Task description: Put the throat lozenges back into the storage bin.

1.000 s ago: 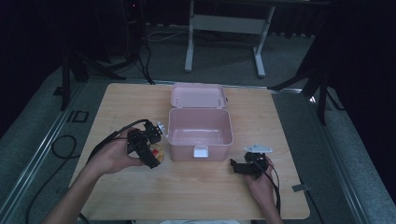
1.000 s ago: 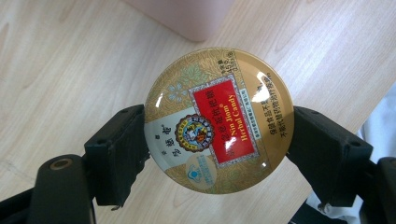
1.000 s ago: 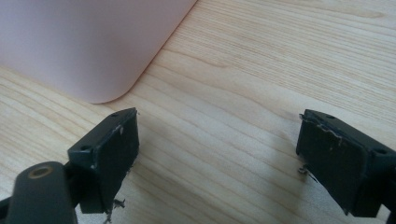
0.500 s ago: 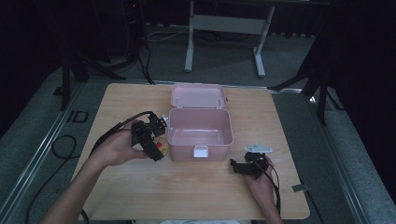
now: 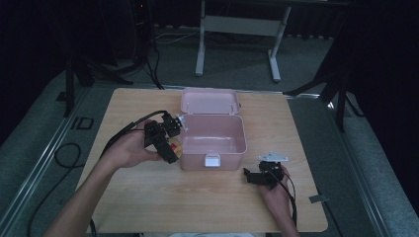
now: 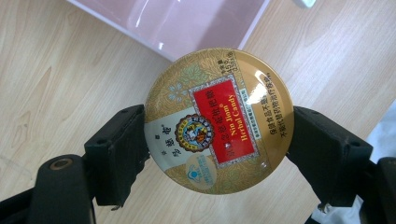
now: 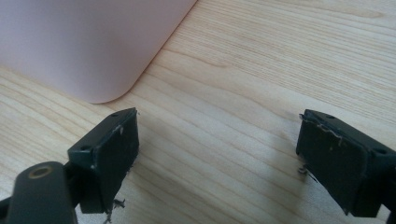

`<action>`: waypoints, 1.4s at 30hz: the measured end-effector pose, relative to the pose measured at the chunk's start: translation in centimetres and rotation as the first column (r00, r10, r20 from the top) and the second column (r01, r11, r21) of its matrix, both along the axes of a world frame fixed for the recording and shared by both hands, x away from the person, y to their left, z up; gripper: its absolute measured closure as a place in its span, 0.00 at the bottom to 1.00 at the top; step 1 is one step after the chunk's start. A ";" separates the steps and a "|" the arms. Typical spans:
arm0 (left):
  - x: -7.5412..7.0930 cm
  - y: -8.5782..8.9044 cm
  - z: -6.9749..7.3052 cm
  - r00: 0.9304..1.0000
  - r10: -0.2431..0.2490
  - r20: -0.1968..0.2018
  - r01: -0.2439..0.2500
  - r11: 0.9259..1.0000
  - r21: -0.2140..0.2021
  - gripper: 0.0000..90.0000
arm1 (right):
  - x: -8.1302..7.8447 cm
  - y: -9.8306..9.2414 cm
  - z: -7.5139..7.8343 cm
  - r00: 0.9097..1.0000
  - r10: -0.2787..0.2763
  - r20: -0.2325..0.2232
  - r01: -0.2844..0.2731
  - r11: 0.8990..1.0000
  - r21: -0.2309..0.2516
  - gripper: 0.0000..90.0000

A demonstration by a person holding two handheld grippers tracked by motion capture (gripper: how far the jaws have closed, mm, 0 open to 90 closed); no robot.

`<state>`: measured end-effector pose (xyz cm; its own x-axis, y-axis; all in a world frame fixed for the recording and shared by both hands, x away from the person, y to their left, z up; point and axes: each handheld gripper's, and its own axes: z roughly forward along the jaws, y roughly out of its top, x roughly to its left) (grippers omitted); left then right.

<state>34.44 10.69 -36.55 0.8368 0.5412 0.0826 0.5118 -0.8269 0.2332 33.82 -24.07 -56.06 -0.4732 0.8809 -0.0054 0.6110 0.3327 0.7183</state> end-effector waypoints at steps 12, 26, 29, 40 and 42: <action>1.2 -1.0 0.3 1.000 0.000 -0.018 0.000 1.000 -0.002 0.24 | 0.0 0.0 0.0 1.000 0.000 0.000 0.000 1.000 0.000 0.14; 2.6 -2.0 0.3 1.000 0.006 -0.027 -0.005 1.000 0.021 0.24 | 0.0 0.0 0.0 1.000 0.001 0.000 -0.001 1.000 -0.001 0.14; 2.7 -2.2 0.4 1.000 0.009 -0.023 -0.009 1.000 0.028 0.24 | 0.0 0.0 0.0 1.000 0.001 0.000 -0.001 1.000 -0.001 0.14; 3.2 -2.7 0.4 1.000 0.012 -0.024 -0.011 1.000 0.026 0.24 | 0.0 0.0 0.0 1.000 0.001 0.000 -0.001 1.000 0.000 0.14; 3.2 -2.8 0.4 1.000 0.018 -0.023 -0.018 0.999 0.027 0.24 | 0.0 0.0 0.0 1.000 0.001 0.000 -0.001 1.000 -0.001 0.14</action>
<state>37.66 7.85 -36.15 0.8287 0.5541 0.0783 0.5317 -0.8233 0.1989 33.82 -24.08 -56.06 -0.4738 0.8806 -0.0061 0.6105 0.3335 0.7184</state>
